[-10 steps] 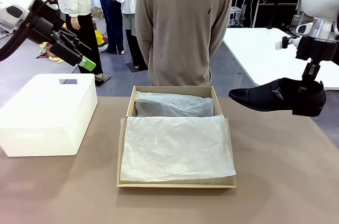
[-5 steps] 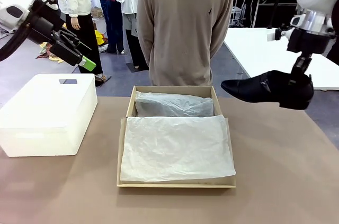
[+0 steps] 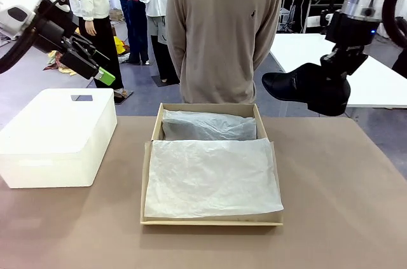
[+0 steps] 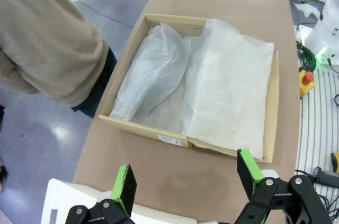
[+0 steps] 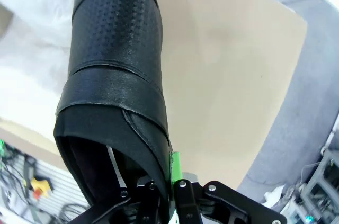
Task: Pack the shoes into the box.
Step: Place the other shoe of the Shoes into the Shoes Box.
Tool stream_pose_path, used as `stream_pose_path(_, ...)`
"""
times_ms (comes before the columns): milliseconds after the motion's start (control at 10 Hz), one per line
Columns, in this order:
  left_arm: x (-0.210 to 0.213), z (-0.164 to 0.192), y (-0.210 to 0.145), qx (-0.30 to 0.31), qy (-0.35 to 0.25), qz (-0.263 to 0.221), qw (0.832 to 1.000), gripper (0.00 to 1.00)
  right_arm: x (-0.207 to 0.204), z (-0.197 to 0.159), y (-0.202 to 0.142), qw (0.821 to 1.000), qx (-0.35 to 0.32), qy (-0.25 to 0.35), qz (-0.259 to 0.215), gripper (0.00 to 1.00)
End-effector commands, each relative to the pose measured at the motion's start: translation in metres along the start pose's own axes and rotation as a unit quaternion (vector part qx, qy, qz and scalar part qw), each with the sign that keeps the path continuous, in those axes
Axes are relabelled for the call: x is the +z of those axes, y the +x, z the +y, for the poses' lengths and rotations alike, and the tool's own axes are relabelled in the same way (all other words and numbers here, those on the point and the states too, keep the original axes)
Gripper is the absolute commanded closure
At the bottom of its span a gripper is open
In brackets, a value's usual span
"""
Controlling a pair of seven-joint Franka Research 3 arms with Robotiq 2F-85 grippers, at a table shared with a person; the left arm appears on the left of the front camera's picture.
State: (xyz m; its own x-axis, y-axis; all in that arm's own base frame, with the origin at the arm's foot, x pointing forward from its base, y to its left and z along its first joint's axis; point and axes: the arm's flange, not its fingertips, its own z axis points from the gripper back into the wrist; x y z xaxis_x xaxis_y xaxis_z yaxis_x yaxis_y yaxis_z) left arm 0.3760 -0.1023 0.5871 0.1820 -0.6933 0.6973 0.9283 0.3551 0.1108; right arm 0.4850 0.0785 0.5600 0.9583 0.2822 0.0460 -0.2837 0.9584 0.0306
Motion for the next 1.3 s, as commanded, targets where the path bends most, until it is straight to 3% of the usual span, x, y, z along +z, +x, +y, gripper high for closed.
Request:
stream_pose_path(0,0.001,0.001,-0.001,-0.006,-0.005,-0.008,1.0,0.0,-0.001,0.028,0.006,0.997,-0.071,-0.027,0.005,1.0)
stream_pose_path(100,0.001,0.001,-0.001,-0.006,-0.005,-0.008,1.0,0.0,-0.003,0.045,0.012,0.996,-0.086,-0.019,0.01,1.0)
stream_pose_path(300,0.001,0.001,-0.001,-0.006,-0.005,-0.008,1.0,0.0,-0.007,0.072,0.023,0.991,-0.134,-0.004,-0.028,1.0)
stream_pose_path(600,0.001,0.001,-0.001,-0.006,-0.005,-0.008,1.0,0.0,-0.015,0.105,0.026,0.99,-0.132,0.037,-0.025,1.0)
stream_pose_path(1200,0.001,0.001,-0.001,-0.006,-0.005,-0.008,1.0,0.0,-0.02,0.099,0.023,0.992,-0.125,0.026,-0.016,1.0)
